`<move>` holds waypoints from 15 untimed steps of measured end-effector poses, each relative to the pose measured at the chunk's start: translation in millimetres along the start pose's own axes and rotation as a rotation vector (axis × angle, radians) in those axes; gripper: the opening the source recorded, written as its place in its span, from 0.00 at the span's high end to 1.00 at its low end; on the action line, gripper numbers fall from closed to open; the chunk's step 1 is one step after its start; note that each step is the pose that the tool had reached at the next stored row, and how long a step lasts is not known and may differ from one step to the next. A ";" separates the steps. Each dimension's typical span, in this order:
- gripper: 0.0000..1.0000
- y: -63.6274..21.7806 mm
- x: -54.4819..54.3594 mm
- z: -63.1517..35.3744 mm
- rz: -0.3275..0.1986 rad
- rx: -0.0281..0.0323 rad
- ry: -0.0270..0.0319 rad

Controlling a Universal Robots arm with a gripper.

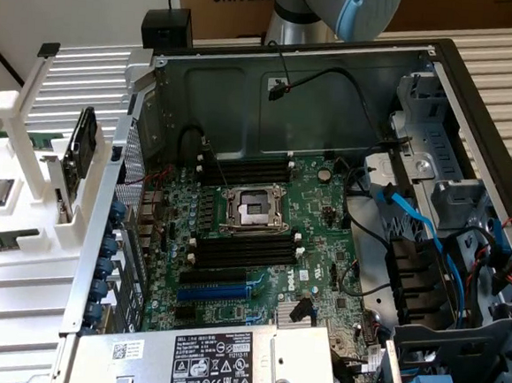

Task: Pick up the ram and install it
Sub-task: 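Pick up the ram and move it above insertion slot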

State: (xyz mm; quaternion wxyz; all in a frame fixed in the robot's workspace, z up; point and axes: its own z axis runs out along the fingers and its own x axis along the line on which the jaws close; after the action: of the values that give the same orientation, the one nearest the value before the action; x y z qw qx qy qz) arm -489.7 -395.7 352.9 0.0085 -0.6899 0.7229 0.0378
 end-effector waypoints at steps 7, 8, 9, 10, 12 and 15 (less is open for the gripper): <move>0.90 -4.5 0.2 1.0 0.000 -0.0043 0.0001; 0.90 -4.6 0.2 1.8 0.000 -0.0044 0.0001; 0.90 -4.7 0.3 3.2 0.000 -0.0046 0.0002; 0.90 -5.0 0.5 4.6 0.000 -0.0049 0.0003; 0.90 -5.5 0.9 8.3 0.000 -0.0046 0.0002; 0.90 -7.4 1.3 15.5 0.000 -0.0047 0.0002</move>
State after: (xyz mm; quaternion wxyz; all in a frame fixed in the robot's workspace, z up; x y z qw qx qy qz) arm -483.0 -396.3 337.0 0.0068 -0.6898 0.7229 0.0394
